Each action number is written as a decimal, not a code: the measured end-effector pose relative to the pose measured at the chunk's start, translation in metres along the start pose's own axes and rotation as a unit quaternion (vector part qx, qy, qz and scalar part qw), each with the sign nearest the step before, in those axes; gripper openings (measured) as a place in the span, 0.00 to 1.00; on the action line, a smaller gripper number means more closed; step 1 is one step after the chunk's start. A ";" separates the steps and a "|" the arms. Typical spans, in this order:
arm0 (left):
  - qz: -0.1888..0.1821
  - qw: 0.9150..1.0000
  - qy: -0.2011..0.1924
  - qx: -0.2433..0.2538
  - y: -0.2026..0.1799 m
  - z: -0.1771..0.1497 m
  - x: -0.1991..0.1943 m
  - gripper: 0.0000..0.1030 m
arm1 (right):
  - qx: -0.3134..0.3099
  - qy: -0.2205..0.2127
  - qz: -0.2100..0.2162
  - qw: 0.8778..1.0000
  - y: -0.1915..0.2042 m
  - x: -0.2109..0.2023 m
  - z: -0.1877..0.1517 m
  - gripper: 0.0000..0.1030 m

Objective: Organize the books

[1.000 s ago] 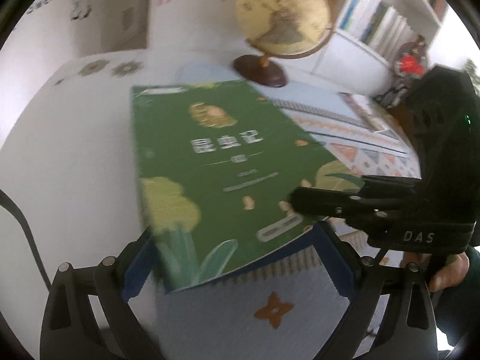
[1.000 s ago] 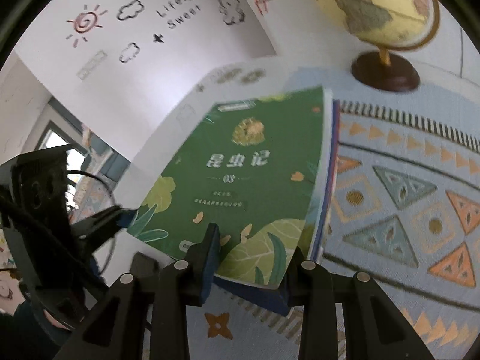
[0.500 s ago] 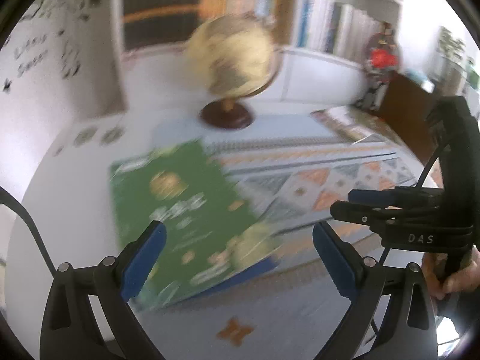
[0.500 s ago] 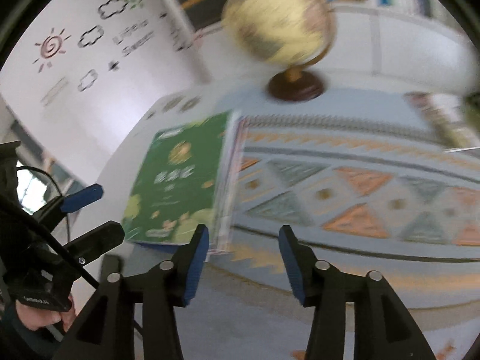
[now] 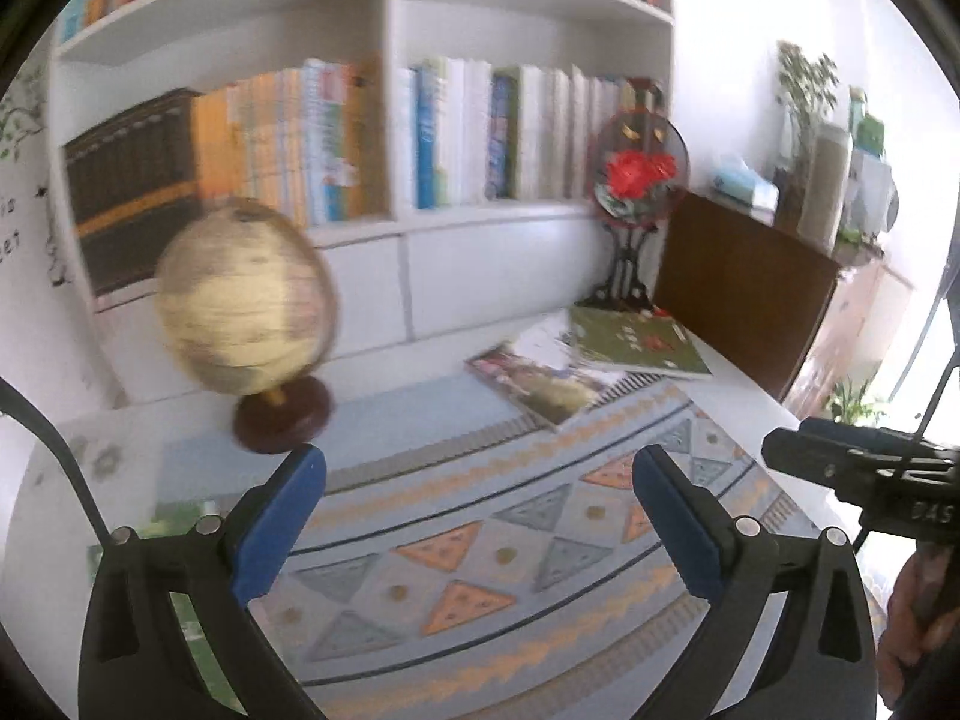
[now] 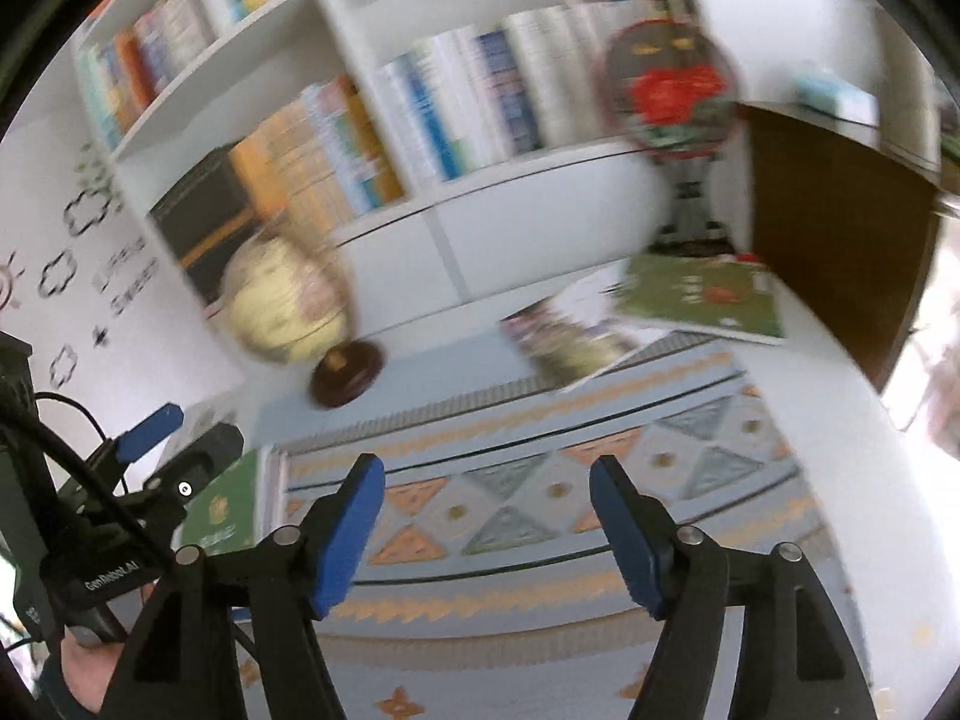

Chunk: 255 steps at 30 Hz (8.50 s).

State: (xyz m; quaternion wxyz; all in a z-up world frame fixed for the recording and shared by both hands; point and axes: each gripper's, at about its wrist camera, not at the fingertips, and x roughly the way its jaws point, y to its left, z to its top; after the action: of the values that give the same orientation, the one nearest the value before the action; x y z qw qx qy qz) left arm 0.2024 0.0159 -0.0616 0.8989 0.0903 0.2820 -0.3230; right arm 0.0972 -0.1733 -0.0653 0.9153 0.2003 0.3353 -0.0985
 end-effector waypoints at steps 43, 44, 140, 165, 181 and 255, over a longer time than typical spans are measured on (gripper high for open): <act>-0.054 0.990 0.129 0.000 -0.089 0.053 0.291 0.99 | -0.001 0.092 -0.093 0.991 -0.206 0.172 0.097 0.67; -0.064 0.989 0.130 0.003 -0.093 0.057 0.304 0.99 | 0.005 0.093 -0.098 0.991 -0.217 0.180 0.103 0.67; -0.209 0.936 0.278 -0.046 -0.031 -0.067 0.229 0.99 | 0.021 0.213 0.112 0.970 -0.140 0.174 -0.025 0.79; -0.192 0.951 0.231 -0.069 -0.075 -0.137 0.125 0.99 | -0.040 0.182 -0.009 0.982 -0.143 0.102 -0.086 0.51; -0.361 0.892 0.139 -0.231 -0.047 -0.120 0.094 0.99 | 0.014 0.143 0.004 0.990 -0.146 0.100 -0.089 0.54; -0.051 0.982 0.167 -0.066 -0.097 -0.073 0.043 0.85 | -0.113 0.145 0.188 0.965 -0.096 0.061 -0.048 0.15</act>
State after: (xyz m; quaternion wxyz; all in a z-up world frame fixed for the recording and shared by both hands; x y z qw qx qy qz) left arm 0.1358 -0.0569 -0.1446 0.8254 0.0689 0.4533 -0.3294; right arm 0.0857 -0.2416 -0.1669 0.8759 0.1668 0.4294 0.1437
